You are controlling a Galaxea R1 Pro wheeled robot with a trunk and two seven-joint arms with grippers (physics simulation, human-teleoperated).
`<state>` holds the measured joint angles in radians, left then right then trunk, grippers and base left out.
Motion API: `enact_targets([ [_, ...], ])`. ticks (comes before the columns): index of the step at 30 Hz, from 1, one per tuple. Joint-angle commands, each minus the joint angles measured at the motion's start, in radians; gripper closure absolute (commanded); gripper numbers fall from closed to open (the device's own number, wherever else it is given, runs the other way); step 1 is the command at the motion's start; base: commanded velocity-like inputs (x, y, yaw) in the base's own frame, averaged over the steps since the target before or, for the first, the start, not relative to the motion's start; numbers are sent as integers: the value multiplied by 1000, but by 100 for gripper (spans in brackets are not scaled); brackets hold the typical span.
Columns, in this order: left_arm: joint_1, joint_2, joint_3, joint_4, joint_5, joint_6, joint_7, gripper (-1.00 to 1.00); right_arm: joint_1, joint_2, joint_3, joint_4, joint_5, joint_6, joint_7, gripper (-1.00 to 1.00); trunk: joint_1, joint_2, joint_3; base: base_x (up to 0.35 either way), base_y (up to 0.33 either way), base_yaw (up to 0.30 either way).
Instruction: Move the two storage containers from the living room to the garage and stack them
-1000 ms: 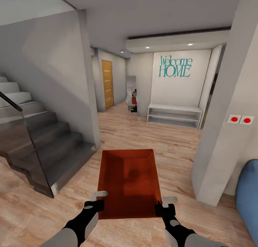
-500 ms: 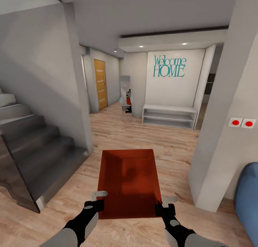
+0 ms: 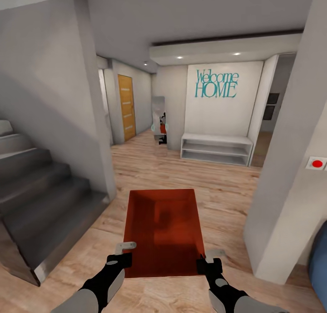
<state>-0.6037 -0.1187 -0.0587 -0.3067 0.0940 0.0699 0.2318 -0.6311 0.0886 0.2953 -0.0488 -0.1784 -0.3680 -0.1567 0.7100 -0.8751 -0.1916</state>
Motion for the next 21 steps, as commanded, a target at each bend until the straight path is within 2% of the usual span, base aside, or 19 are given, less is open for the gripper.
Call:
enact_targets([
  [1,-1,1,13,-3,-2,7,12,100,-1,-1,-27,1,-29,-9,-13,100,1,-1,-1,322,0,0],
  [21,-1,1,13,-3,-2,6,12,100,-1,0,-27,1,-29,-9,-12,100,1,-1,-1,322,0,0],
])
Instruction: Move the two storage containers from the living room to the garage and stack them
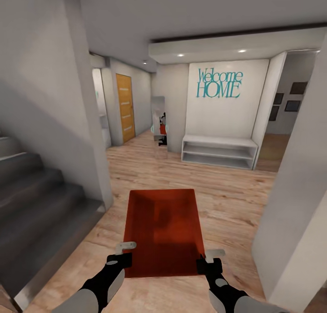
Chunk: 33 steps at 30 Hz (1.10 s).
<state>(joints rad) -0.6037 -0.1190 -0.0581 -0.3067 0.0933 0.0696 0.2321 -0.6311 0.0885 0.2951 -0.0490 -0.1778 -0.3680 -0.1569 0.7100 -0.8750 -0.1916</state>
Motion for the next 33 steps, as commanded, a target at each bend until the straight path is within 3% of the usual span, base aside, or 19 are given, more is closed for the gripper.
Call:
enact_targets([
  [1,-1,1,12,-3,-1,7,12,100,-1,0,-27,1,-29,-9,-12,100,1,-1,-1,322,0,0],
  [33,-1,2,12,-3,-1,7,12,100,-1,0,-27,1,-29,-10,-13,100,1,-1,-1,322,0,0],
])
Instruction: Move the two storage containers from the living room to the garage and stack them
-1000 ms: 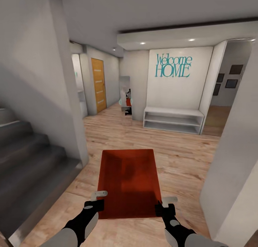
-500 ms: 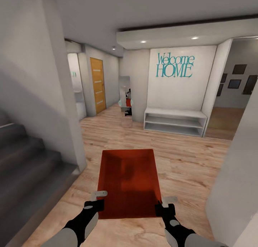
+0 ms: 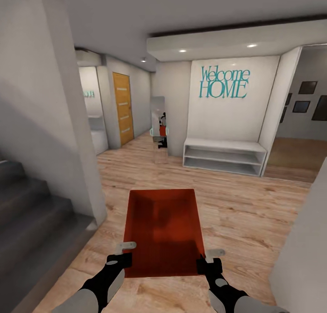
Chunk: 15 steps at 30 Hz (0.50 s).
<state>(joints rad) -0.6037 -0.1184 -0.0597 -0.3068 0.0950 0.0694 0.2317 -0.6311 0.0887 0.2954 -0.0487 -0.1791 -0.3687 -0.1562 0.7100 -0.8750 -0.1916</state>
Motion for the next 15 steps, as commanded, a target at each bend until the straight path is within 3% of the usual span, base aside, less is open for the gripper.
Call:
enact_targets([
  [1,-1,2,14,-3,-3,7,12,100,-1,0,-27,1,-28,-10,-14,100,1,-1,-1,322,0,0],
  [15,-1,1,14,-3,-3,7,12,100,-1,-1,-27,1,-28,-10,-14,100,1,-1,-1,322,0,0],
])
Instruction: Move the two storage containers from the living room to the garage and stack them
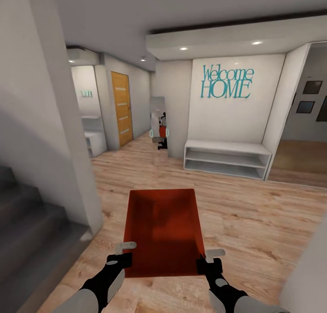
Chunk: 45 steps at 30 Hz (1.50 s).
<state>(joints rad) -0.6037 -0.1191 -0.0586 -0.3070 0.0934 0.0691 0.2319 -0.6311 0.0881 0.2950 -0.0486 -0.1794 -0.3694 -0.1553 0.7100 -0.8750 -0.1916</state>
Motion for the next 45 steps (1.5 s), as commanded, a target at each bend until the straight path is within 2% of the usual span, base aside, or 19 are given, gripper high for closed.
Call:
enact_targets([
  [1,-1,1,13,-3,-1,7,12,100,-1,-1,-27,1,-28,-9,-15,100,1,-1,-1,322,0,0],
  [45,-1,1,13,-3,-1,7,12,100,-1,-1,-27,1,-28,-9,-15,100,1,-1,-1,322,0,0],
])
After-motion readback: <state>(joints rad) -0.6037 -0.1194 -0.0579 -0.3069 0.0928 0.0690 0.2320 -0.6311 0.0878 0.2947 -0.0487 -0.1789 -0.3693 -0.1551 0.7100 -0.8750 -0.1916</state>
